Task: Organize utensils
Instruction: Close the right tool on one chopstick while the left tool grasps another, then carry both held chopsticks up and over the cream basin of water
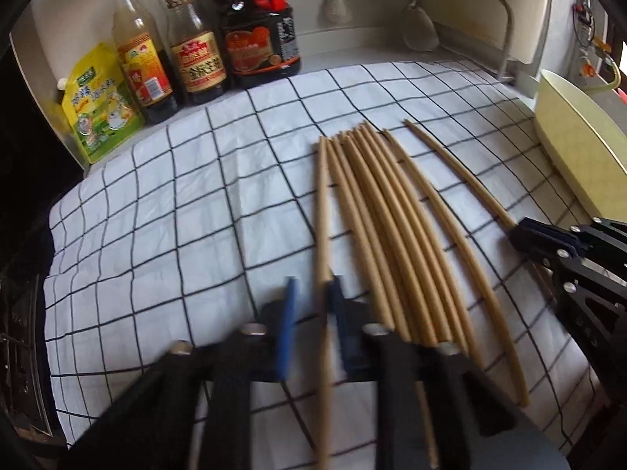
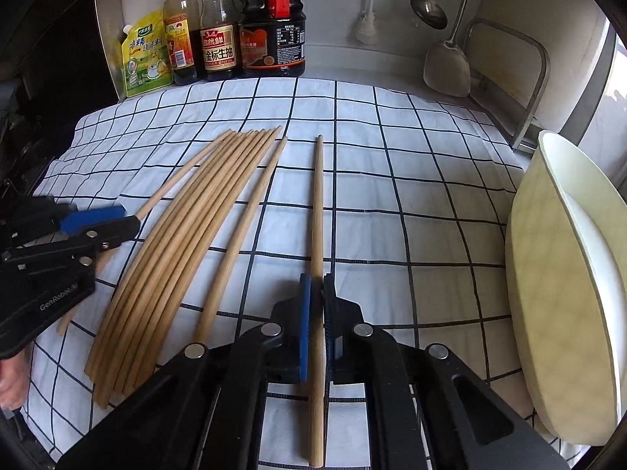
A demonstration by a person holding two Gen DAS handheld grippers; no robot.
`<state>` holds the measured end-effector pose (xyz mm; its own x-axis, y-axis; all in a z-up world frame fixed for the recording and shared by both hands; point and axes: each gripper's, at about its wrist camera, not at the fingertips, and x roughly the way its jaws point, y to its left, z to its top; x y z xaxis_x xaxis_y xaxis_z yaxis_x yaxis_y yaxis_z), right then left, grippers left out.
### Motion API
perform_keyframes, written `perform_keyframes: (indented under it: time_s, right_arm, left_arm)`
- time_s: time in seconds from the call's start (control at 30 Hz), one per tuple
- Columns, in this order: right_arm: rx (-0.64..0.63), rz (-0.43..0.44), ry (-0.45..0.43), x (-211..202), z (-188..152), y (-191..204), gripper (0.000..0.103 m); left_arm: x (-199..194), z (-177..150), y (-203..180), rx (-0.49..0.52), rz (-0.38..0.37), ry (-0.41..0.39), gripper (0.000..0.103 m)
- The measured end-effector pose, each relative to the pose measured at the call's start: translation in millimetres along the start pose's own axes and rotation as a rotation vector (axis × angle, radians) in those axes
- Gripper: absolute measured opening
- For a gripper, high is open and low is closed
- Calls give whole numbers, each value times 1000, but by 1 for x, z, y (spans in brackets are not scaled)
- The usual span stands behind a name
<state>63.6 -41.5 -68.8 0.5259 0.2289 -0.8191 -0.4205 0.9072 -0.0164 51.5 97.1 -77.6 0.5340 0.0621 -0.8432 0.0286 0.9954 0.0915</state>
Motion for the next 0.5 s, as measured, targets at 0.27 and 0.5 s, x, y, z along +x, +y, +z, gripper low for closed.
perform_keyframes:
  time_s: [0.27, 0.5]
  right_arm:
    - [43, 51, -24, -8, -1, -4, 6]
    - [72, 90, -75, -33, 1, -6, 6]
  left_arm:
    - [-5, -3, 12, -71, -56, -3, 7]
    - [-29, 0, 12, -91, -94, -22, 7]
